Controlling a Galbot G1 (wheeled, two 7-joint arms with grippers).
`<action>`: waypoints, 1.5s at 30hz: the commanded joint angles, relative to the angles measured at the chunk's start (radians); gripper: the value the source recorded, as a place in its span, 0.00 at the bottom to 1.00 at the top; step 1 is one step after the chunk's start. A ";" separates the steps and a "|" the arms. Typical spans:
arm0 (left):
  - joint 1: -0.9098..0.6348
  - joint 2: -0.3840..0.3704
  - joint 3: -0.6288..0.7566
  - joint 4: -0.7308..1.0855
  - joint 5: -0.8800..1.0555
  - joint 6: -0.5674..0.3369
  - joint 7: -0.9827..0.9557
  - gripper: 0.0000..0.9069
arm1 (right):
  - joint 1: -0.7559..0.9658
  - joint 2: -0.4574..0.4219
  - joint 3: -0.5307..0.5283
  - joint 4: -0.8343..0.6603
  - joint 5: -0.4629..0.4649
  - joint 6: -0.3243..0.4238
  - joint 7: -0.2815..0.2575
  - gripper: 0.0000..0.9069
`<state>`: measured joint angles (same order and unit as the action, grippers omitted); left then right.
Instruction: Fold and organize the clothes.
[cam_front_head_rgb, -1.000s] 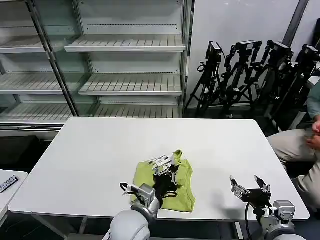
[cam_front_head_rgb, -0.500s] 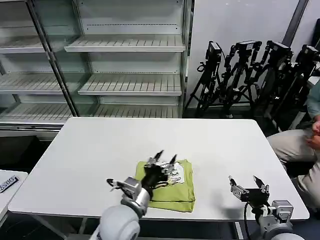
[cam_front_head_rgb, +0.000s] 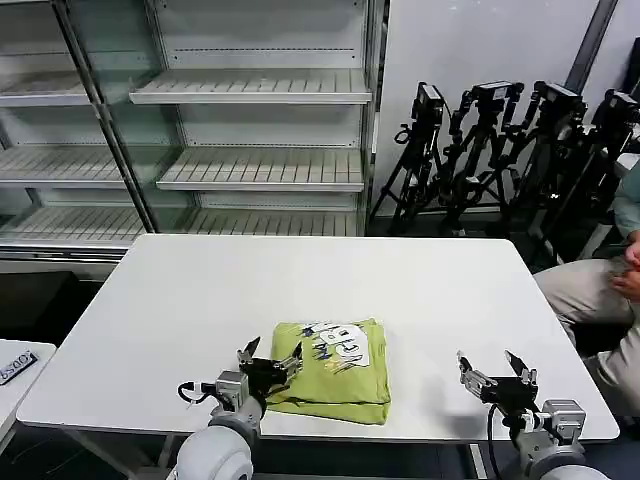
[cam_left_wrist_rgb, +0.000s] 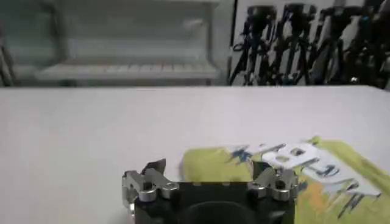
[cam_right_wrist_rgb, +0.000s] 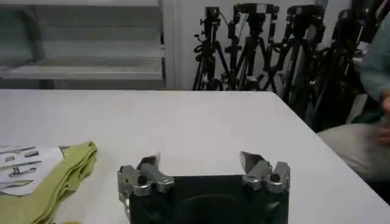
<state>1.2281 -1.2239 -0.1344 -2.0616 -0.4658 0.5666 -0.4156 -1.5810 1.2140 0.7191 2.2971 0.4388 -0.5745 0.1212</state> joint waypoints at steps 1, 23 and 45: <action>0.011 0.004 -0.001 0.056 -0.128 0.012 -0.114 0.02 | 0.001 0.000 0.000 0.002 0.001 -0.001 0.002 1.00; -0.029 -0.062 0.073 0.050 -0.160 -0.007 -0.124 0.01 | 0.010 0.006 -0.014 0.006 -0.012 -0.003 0.007 1.00; 0.290 0.761 -0.916 0.168 -0.206 0.016 0.374 0.01 | 0.078 0.019 -0.055 -0.032 -0.010 0.017 0.000 1.00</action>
<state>1.3163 -0.9193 -0.5141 -1.9806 -0.5292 0.5810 -0.2730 -1.5328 1.2288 0.6786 2.2782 0.4281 -0.5679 0.1221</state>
